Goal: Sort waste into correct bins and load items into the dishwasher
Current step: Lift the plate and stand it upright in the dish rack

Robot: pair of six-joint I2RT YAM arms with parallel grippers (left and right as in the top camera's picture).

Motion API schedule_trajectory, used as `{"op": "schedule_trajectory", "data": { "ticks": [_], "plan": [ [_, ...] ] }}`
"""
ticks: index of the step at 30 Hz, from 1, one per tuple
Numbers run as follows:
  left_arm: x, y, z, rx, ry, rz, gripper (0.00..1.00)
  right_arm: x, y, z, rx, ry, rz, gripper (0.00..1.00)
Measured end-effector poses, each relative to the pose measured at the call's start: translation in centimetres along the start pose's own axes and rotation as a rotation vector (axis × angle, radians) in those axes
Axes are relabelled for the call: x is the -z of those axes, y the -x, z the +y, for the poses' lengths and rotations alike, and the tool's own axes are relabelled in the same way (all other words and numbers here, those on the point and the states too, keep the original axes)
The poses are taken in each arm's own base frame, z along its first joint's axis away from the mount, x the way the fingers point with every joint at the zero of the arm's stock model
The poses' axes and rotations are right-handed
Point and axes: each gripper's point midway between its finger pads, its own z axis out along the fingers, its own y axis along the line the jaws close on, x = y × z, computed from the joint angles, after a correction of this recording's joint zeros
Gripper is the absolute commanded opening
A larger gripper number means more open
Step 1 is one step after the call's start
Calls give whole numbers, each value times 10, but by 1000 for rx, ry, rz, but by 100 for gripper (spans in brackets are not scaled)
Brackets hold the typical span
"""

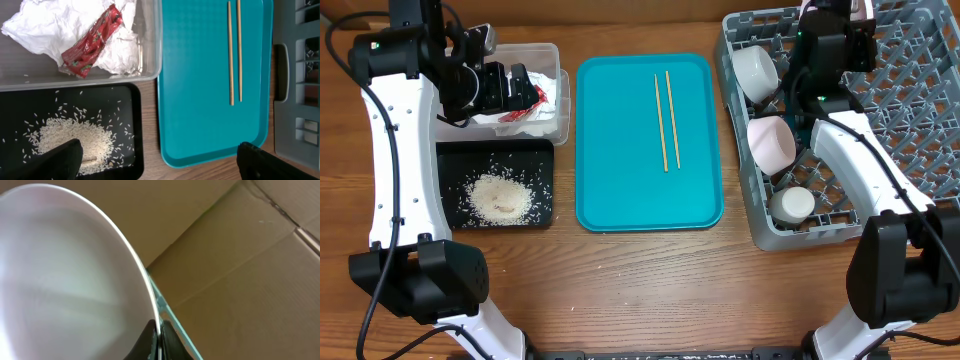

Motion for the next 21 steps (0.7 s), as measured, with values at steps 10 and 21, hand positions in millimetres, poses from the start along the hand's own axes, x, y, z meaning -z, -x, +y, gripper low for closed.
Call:
{"op": "schedule_trajectory", "data": {
  "ticks": [10,21],
  "plan": [
    [0,0,0,0,0,0,100,-1,-29,26,61,102,80,4],
    [0,0,0,0,0,0,100,-1,-28,45,-11,197,64,61]
  ]
}}
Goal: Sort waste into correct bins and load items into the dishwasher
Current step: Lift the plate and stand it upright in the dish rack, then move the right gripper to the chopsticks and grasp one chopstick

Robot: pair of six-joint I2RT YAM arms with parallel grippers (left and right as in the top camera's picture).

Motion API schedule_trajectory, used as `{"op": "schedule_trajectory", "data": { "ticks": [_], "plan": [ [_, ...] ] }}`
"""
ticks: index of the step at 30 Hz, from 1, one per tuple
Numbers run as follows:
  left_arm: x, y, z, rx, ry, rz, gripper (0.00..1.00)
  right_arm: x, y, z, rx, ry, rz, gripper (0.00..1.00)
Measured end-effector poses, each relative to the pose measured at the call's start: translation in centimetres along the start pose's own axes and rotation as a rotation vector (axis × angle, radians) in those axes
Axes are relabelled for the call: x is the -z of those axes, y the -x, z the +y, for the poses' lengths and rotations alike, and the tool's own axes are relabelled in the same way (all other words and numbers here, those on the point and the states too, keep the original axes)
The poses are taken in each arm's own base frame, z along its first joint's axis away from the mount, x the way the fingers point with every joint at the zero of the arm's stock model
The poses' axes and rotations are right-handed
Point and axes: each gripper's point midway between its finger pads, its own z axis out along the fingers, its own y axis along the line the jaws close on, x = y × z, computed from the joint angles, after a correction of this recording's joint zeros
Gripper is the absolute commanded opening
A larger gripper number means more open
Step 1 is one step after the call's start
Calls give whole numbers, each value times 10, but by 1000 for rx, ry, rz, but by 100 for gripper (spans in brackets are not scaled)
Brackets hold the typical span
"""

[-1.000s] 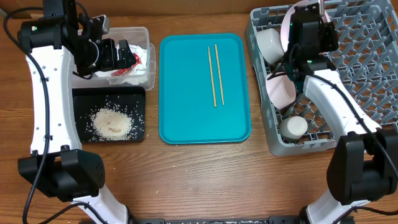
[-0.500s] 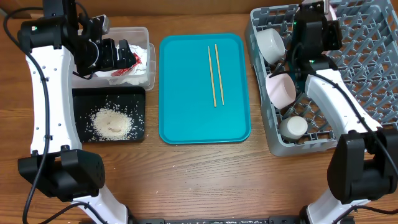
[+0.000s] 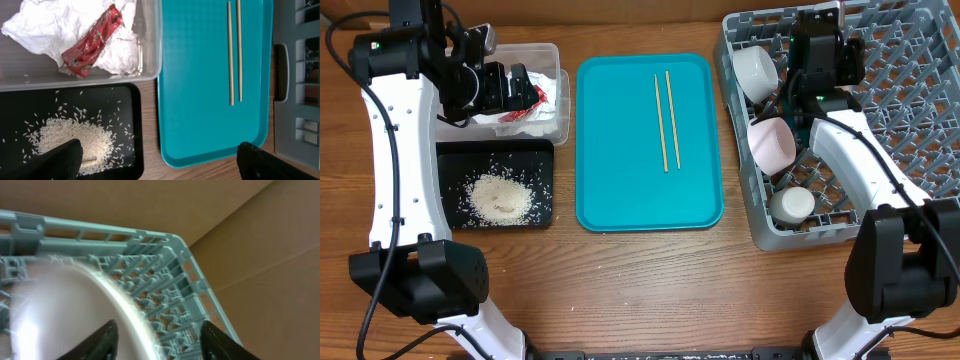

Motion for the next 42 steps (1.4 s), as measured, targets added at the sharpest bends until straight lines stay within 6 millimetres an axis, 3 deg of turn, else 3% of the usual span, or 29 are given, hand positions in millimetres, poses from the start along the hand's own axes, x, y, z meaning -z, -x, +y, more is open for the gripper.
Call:
{"op": "schedule_trajectory", "data": {
  "ticks": [11,14,16,18,20,21,22,24,27,29,33,37,40,42],
  "plan": [
    [0,0,0,0,0,0,100,0,0,9,-95,44,-2,63],
    [0,0,0,0,0,0,100,6,-5,22,-74,119,32,64],
    [0,0,0,0,0,0,100,15,-4,33,-77,197,48,74],
    [0,0,0,0,0,0,100,31,3,45,-109,315,46,92],
    [0,0,0,0,0,0,100,55,17,57,-172,466,28,99],
    [0,0,0,0,0,0,100,68,25,61,-210,545,14,98],
    [0,0,0,0,0,0,100,84,36,64,-248,635,-10,84],
    [0,0,0,0,0,0,100,117,59,72,-342,820,-46,77],
    [0,0,0,0,0,0,100,157,78,84,-451,1038,-40,77],
    [0,0,0,0,0,0,100,175,75,98,-463,1097,9,77],
    [0,0,0,0,0,0,100,217,56,155,-387,1151,101,79],
    [0,0,0,0,0,0,100,256,16,215,-225,1109,181,90],
    [0,0,0,0,0,0,100,268,-11,241,-125,1062,232,100],
    [0,0,0,0,0,0,100,267,-23,251,-89,1038,267,100]
  ]
}}
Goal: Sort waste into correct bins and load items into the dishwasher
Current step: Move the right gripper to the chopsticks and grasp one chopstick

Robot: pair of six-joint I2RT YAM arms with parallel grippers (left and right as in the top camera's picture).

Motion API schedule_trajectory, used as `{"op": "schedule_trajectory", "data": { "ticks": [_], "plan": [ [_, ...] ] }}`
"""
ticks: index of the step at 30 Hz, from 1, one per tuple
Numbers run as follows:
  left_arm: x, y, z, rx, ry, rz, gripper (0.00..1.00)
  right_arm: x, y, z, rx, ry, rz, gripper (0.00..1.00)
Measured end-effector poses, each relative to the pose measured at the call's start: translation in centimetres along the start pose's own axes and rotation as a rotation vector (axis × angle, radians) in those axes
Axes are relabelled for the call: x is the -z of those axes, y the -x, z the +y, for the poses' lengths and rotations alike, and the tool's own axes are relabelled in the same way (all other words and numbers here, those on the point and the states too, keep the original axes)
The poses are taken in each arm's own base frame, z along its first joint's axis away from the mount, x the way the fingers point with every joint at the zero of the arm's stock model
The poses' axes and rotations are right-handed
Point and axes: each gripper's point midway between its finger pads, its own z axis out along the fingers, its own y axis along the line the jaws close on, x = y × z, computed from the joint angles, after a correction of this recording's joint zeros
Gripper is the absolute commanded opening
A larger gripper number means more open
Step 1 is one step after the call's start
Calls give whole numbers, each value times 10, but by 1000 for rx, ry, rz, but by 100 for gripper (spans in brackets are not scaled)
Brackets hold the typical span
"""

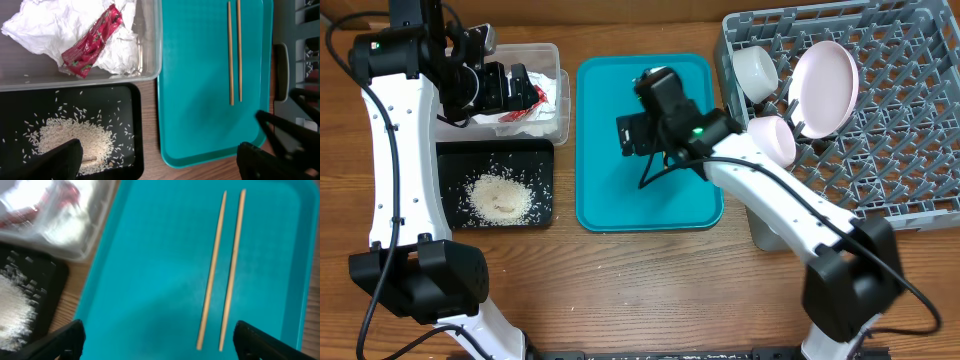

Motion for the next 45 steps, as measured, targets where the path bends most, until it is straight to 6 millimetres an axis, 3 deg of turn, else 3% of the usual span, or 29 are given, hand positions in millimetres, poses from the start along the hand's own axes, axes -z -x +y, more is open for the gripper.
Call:
{"op": "schedule_trajectory", "data": {
  "ticks": [7,11,14,17,23,27,30,33,36,40,41,43,45],
  "plan": [
    [0,0,0,0,0,0,100,-32,-55,-18,-45,-13,259,100],
    [0,0,0,0,0,0,100,-31,-64,-3,-100,134,333,100],
    [0,0,0,0,0,0,100,-26,-54,22,-116,278,316,100],
    [0,0,0,0,0,0,100,-20,-49,32,-117,330,311,94],
    [0,0,0,0,0,0,100,10,-46,16,-129,207,386,87],
    [0,0,0,0,0,0,100,38,-10,10,-115,142,301,80],
    [0,0,0,0,0,0,100,53,20,7,-106,109,195,67],
    [0,0,0,0,0,0,100,54,25,2,-106,88,171,65],
    [0,0,0,0,0,0,100,40,25,-4,-105,51,174,65],
    [0,0,0,0,0,0,100,-6,5,-14,-105,-7,251,60],
    [0,0,0,0,0,0,100,-19,-3,-16,-105,-19,277,56],
    [0,0,0,0,0,0,100,-47,-19,-22,-106,-46,330,38],
    [0,0,0,0,0,0,100,-66,-31,-25,-106,-63,364,31]
  ]
}}
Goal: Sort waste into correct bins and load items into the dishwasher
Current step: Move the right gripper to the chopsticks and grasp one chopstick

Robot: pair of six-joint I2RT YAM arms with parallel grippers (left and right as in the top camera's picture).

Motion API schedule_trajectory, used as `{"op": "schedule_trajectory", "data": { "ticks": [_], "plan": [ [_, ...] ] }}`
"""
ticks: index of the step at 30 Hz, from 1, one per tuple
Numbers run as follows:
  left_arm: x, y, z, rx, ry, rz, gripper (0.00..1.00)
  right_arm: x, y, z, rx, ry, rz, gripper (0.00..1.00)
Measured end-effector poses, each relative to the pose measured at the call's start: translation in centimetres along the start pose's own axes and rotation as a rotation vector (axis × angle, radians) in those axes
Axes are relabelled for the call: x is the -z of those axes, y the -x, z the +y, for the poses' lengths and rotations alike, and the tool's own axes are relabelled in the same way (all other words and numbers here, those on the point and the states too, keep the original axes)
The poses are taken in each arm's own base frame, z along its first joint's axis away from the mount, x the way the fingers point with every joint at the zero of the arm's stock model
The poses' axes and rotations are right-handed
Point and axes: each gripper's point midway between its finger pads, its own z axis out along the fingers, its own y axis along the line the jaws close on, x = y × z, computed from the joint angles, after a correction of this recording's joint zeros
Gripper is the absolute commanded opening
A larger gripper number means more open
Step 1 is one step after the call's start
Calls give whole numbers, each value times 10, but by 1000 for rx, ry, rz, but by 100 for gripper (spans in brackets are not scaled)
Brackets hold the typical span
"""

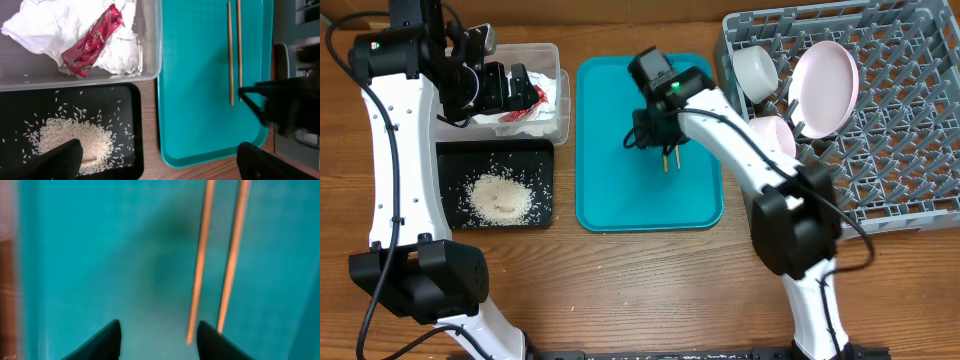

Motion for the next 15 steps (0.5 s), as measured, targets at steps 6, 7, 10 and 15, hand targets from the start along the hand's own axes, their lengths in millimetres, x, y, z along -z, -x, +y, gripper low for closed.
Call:
{"op": "schedule_trajectory", "data": {
  "ticks": [6,7,10,15],
  "plan": [
    [0,0,0,0,0,0,100,-30,-3,-4,-52,-22,27,29],
    [0,0,0,0,0,0,100,-31,-2,-4,-59,-21,22,30],
    [0,0,0,0,0,0,100,-33,-1,-4,-74,-23,13,33],
    [0,0,0,0,0,0,100,-36,-3,-10,-84,-53,11,38]
  ]
}}
